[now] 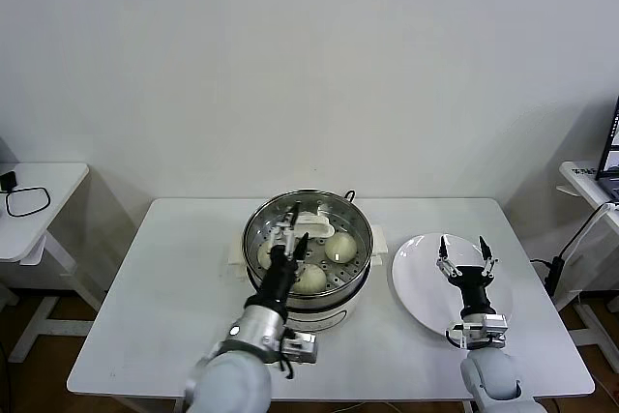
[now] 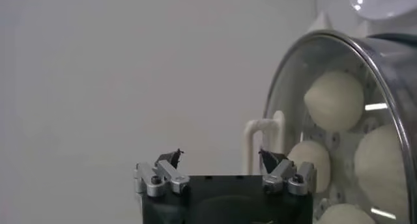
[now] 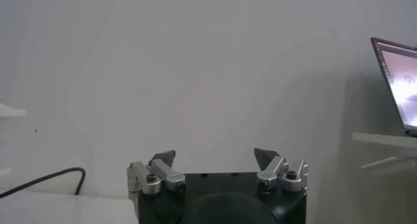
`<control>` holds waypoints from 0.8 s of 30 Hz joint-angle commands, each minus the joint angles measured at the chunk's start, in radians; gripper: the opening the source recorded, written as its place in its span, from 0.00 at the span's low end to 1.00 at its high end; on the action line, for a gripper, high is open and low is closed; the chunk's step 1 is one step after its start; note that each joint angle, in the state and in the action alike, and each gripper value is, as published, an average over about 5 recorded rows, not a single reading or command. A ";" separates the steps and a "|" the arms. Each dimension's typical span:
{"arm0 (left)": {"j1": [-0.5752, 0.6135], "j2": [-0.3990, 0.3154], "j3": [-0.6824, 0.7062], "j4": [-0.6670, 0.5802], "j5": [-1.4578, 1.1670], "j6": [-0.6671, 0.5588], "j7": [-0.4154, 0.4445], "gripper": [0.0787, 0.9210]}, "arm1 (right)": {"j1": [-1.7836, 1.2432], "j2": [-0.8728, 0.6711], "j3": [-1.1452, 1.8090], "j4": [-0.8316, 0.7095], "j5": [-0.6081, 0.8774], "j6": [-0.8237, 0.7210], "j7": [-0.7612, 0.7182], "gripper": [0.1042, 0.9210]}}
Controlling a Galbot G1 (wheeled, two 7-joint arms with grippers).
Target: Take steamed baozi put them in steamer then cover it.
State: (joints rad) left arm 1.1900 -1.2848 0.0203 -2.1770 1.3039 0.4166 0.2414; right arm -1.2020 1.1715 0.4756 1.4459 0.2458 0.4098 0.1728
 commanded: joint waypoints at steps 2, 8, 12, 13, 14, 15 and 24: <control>0.077 0.036 -0.413 -0.064 -0.964 -0.088 -0.379 0.88 | -0.063 -0.017 0.009 0.104 0.127 -0.147 -0.002 0.88; 0.091 0.041 -0.607 0.127 -1.338 -0.283 -0.385 0.88 | -0.109 -0.015 0.038 0.130 0.202 -0.104 -0.072 0.88; 0.115 0.039 -0.663 0.180 -1.495 -0.291 -0.335 0.88 | -0.130 -0.012 0.047 0.135 0.205 -0.101 -0.095 0.88; 0.122 0.041 -0.665 0.192 -1.510 -0.303 -0.318 0.88 | -0.132 -0.010 0.048 0.135 0.204 -0.101 -0.098 0.88; 0.128 0.042 -0.664 0.206 -1.506 -0.323 -0.302 0.88 | -0.134 -0.007 0.050 0.134 0.203 -0.100 -0.099 0.88; 0.131 0.043 -0.660 0.224 -1.496 -0.349 -0.287 0.88 | -0.136 -0.005 0.050 0.135 0.202 -0.098 -0.100 0.88; 0.139 0.039 -0.644 0.309 -1.440 -0.452 -0.243 0.88 | -0.146 0.013 0.043 0.134 0.196 -0.081 -0.113 0.88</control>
State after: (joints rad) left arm 1.3043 -1.2503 -0.5242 -1.9882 0.0800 0.1091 -0.0203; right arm -1.3258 1.1775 0.5143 1.5643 0.4155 0.3223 0.0880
